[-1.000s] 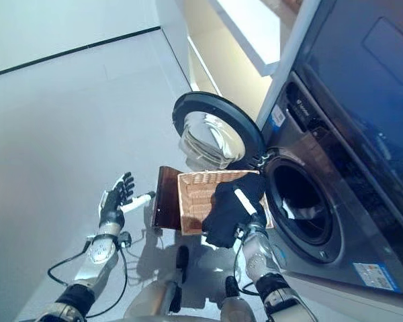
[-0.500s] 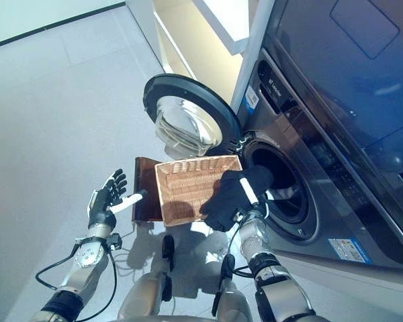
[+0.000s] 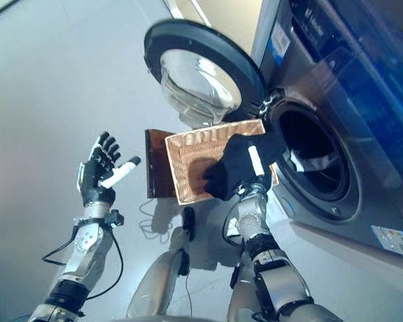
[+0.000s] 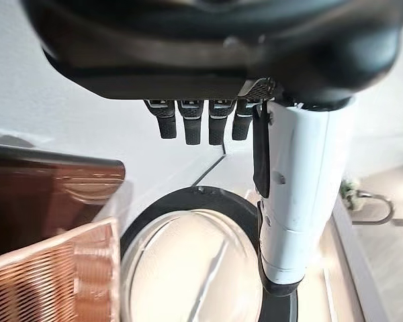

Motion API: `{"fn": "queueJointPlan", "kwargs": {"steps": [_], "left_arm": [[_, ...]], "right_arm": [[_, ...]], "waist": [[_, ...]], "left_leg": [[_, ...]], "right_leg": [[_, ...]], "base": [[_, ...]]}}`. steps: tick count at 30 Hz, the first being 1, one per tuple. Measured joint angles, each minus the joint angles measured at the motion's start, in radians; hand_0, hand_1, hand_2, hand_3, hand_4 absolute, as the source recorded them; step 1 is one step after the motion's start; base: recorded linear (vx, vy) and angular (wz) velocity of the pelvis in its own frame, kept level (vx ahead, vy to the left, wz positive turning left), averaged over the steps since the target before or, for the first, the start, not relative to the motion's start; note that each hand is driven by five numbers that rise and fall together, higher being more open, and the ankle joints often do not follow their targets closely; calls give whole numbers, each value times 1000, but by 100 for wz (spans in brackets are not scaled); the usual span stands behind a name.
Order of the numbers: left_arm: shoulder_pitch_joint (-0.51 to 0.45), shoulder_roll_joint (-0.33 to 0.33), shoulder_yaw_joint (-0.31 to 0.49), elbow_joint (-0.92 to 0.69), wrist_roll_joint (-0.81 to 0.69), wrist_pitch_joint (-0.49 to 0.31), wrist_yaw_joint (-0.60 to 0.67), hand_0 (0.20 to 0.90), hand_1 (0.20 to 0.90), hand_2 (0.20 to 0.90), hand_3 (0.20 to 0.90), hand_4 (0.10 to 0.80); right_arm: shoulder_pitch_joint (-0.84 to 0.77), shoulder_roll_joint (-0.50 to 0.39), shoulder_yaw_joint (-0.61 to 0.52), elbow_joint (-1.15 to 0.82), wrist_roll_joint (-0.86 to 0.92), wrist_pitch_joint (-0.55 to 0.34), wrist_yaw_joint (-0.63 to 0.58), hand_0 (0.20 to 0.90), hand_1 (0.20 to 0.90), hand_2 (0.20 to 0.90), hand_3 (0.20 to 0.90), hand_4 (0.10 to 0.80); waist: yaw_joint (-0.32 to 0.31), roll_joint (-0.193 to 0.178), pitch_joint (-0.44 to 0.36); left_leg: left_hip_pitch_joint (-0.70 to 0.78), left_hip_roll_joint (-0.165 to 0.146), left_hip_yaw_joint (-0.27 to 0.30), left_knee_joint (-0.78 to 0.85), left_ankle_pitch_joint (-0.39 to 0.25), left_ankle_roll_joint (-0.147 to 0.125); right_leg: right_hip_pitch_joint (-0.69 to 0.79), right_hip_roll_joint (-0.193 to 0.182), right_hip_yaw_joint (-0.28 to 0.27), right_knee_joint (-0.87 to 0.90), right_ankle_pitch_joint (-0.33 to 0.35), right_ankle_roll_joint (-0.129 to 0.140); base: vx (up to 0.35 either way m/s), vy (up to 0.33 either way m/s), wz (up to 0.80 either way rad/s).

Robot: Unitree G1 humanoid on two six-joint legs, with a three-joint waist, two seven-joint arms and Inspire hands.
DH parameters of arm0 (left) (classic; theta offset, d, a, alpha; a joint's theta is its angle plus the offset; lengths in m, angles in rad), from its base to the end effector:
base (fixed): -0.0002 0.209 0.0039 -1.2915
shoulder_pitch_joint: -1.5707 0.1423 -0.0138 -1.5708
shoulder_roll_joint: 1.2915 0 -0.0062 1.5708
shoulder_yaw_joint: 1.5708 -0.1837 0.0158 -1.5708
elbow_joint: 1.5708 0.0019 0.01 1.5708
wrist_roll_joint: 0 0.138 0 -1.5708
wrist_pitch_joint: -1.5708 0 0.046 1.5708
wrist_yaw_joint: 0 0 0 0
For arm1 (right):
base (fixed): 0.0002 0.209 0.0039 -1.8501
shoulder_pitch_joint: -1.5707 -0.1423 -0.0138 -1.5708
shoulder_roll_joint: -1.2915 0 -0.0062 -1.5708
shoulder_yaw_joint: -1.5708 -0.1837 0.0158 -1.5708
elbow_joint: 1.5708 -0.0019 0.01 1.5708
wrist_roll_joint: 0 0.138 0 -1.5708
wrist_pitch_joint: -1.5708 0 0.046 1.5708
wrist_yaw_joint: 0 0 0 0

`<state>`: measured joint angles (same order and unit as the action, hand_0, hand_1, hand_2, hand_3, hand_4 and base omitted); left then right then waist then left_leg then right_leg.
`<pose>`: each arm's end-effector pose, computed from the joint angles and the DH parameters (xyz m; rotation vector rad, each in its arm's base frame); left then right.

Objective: Pick up the clothes and place them into the washing machine

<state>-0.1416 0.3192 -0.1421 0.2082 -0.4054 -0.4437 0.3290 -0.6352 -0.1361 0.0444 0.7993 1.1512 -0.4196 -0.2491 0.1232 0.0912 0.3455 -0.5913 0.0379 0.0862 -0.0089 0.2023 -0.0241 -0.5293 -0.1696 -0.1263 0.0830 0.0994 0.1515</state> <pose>0.2266 0.1882 0.0575 -0.1369 -0.3157 0.2393 0.3113 -0.1614 0.0675 0.9452 -0.0591 -0.4365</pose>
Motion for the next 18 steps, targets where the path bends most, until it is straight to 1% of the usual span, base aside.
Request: {"fn": "queueJointPlan", "kwargs": {"steps": [2, 3, 5, 8, 11, 13, 15, 16, 18], "left_arm": [[-5, -1, 16, -5, 0, -1, 3, 900, 900, 900, 900, 800], [-8, -1, 19, -5, 0, -1, 5, 900, 900, 900, 900, 800], [-29, -1, 28, -5, -1, -1, 27, 900, 900, 900, 900, 800], [-65, -1, 47, -6, 0, -2, 51, 900, 900, 900, 900, 800], [-101, 0, 58, -6, 0, -3, 72, 900, 900, 900, 900, 800], [-108, 2, 59, -26, 1, -22, 79, 900, 900, 900, 900, 800], [-111, 3, 58, -49, 5, -28, 79, 900, 900, 900, 900, 800], [-120, 4, 56, -51, 6, -37, 78, 900, 900, 900, 900, 800], [-126, 12, 54, -54, 7, -44, 74, 900, 900, 900, 900, 800]], "right_arm": [[-44, -3, -39, -2, 9, -27, -14, 200, 200, 200, 200, 300], [-55, -5, -48, -2, 14, -36, -15, 200, 200, 200, 200, 300], [-102, -21, -75, -3, 37, -62, -15, 200, 200, 200, 200, 300], [-154, -37, -95, -2, 57, -87, -16, 200, 200, 200, 200, 300], [-173, -33, -114, -2, 85, -107, -16, 200, 200, 200, 200, 300], [-192, -31, -128, -1, 114, -123, -16, 200, 200, 200, 200, 300], [-217, -28, -157, 0, 120, -140, -16, 200, 200, 200, 200, 300], [-239, -30, -181, 0, 141, -158, -15, 200, 200, 200, 200, 300], [-254, -32, -207, 1, 162, -175, -16, 200, 200, 200, 200, 300]], "waist": [[-1, -3, 12], [0, -2, 18], [0, -3, 52], [2, -3, 64], [6, -2, 68], [7, -2, 68], [10, -1, 68], [10, 9, 73], [10, 15, 72]], "left_leg": [[-47, -7, 2, 7, 1, 1], [-53, -8, 2, 7, 2, 2], [-74, -14, 1, 8, 14, 16], [-114, -20, 3, 7, 15, 18], [-123, -21, 2, 7, 19, 23], [-122, -22, 4, 8, 19, 23], [-121, -23, 17, 8, 19, 23], [-114, -25, 17, 9, 20, 24], [-112, -26, 21, 18, 20, 25]], "right_leg": [[-73, -12, 7, 63, -26, 2], [-85, -14, 8, 75, -33, 3], [-130, -23, 15, 128, -61, 2], [-203, -32, 29, 195, -95, 2], [-225, -33, 30, 220, -113, -2], [-237, -37, 36, 236, -124, -3], [-250, -37, 54, 244, -125, -3], [-250, -38, 65, 247, -125, -3], [-251, -38, 78, 248, -124, -2]], "base": [[-6, -4, 4], [5, 14, 6], [4, 18, 7], [22, -10, 6], [9, 28, 1], [-1, 54, -5], [-11, 52, -17], [-11, 63, -17], [-10, 64, -15]]}}
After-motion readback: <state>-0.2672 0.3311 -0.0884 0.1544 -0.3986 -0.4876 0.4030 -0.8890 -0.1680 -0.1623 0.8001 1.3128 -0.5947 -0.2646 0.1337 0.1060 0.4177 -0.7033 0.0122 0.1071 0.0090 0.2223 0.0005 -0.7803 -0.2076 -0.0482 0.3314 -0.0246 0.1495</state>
